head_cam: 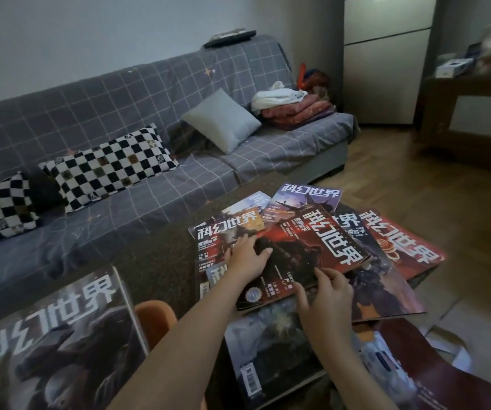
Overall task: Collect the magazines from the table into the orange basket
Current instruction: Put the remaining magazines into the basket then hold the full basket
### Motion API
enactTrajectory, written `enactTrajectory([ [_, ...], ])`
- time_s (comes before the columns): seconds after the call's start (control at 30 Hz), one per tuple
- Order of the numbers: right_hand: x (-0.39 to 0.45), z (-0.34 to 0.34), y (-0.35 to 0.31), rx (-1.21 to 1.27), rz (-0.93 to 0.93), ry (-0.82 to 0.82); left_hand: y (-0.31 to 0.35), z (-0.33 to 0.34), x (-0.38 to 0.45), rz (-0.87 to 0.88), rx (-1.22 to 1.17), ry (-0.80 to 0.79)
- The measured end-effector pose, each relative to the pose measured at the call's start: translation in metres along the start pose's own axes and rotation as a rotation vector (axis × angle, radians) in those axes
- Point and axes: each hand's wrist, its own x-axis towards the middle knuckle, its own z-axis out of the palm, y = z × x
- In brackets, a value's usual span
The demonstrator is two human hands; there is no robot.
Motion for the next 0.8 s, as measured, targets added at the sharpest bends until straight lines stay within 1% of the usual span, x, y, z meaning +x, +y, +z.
enactTrajectory([
  [0.1, -0.001, 0.003, 0.002, 0.014, -0.007, 0.038, -0.003, 0.000, 0.022, 0.005, 0.093, -0.070],
  [0.17, 0.000, 0.003, 0.002, 0.033, -0.001, 0.052, -0.006, -0.001, 0.030, -0.009, 0.119, -0.074],
  [0.3, -0.001, 0.000, 0.001, 0.059, 0.036, 0.055, -0.009, -0.008, 0.027, -0.039, 0.096, -0.036],
  [0.37, -0.003, -0.005, 0.000, 0.106, 0.046, 0.049, -0.009, -0.016, 0.018, -0.030, 0.075, 0.024],
  [0.43, -0.003, -0.011, -0.001, 0.195, 0.060, 0.033, -0.009, -0.027, 0.009, -0.007, 0.000, 0.069],
  [0.5, -0.004, -0.018, -0.002, 0.289, 0.070, 0.010, -0.007, -0.040, -0.003, -0.003, -0.080, 0.081],
  [0.63, -0.013, -0.035, -0.006, 0.443, 0.051, -0.004, 0.000, -0.068, -0.036, 0.005, -0.219, 0.134],
  [0.73, -0.024, -0.052, -0.011, 0.565, -0.029, 0.006, -0.002, -0.091, -0.066, -0.015, -0.418, 0.185],
  [0.8, -0.029, -0.063, -0.020, 0.584, -0.095, 0.012, -0.007, -0.105, -0.090, -0.041, -0.554, 0.237],
])
